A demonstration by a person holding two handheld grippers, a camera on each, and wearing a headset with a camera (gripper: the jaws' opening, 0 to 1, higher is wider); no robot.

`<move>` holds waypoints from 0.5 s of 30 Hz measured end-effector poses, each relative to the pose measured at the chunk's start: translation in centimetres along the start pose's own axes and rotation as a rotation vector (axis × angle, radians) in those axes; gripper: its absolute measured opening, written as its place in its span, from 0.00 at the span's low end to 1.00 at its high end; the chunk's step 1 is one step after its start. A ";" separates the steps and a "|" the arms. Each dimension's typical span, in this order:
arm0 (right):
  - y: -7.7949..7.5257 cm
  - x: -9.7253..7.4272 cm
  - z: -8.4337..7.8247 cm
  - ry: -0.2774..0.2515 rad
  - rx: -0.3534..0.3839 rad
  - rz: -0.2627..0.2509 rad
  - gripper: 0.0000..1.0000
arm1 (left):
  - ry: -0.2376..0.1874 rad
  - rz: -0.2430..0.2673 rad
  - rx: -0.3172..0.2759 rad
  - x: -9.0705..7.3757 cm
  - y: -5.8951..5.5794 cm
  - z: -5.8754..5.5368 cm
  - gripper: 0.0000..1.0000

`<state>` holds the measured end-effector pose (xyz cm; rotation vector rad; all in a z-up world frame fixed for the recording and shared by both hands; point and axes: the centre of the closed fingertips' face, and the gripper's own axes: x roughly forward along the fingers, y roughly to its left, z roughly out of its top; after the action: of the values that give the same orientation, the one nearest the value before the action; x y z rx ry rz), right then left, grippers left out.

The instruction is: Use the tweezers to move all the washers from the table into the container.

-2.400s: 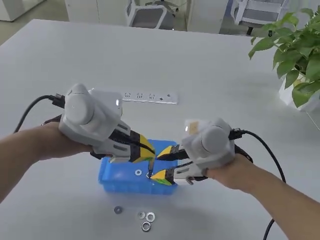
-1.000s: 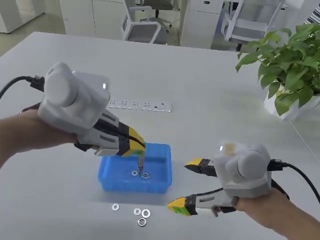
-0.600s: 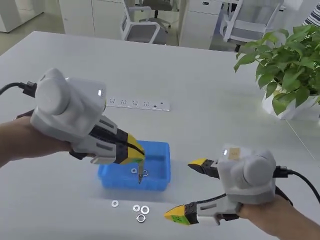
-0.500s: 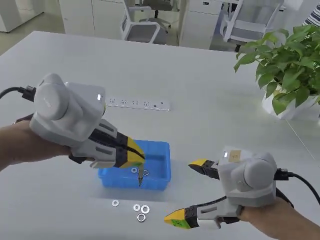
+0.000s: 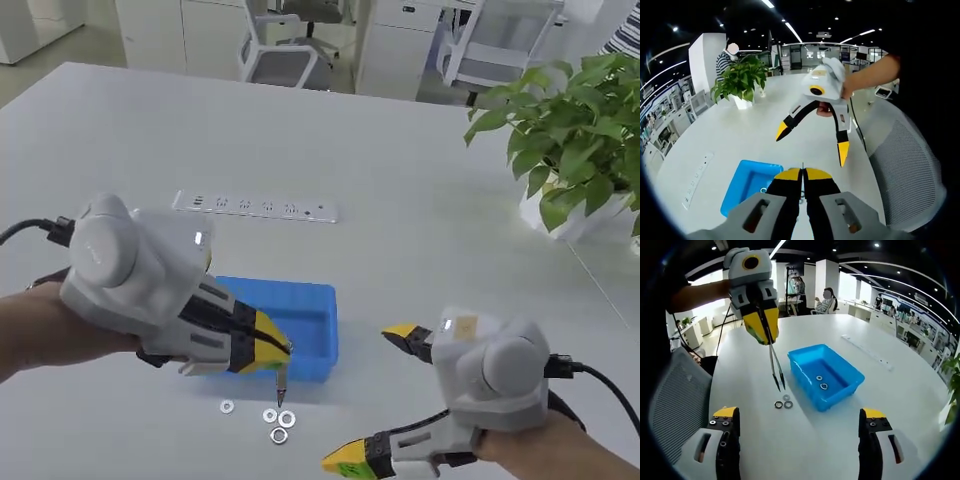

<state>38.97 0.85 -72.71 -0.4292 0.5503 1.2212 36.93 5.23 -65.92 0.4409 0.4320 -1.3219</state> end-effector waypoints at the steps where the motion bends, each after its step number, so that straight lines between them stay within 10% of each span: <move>1: 0.0 0.0 -0.2 0.008 0.000 0.001 1.00 | 0.002 -0.001 0.001 0.1 -0.1 -0.2 0.05; 15: 1.2 0.7 -0.8 0.038 -0.002 0.024 1.00 | 0.007 -0.018 -0.010 0.9 -1.1 -1.3 0.05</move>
<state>37.89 1.21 -73.81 -0.4490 0.5881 1.2383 35.92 4.98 -67.53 0.4346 0.4488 -1.3357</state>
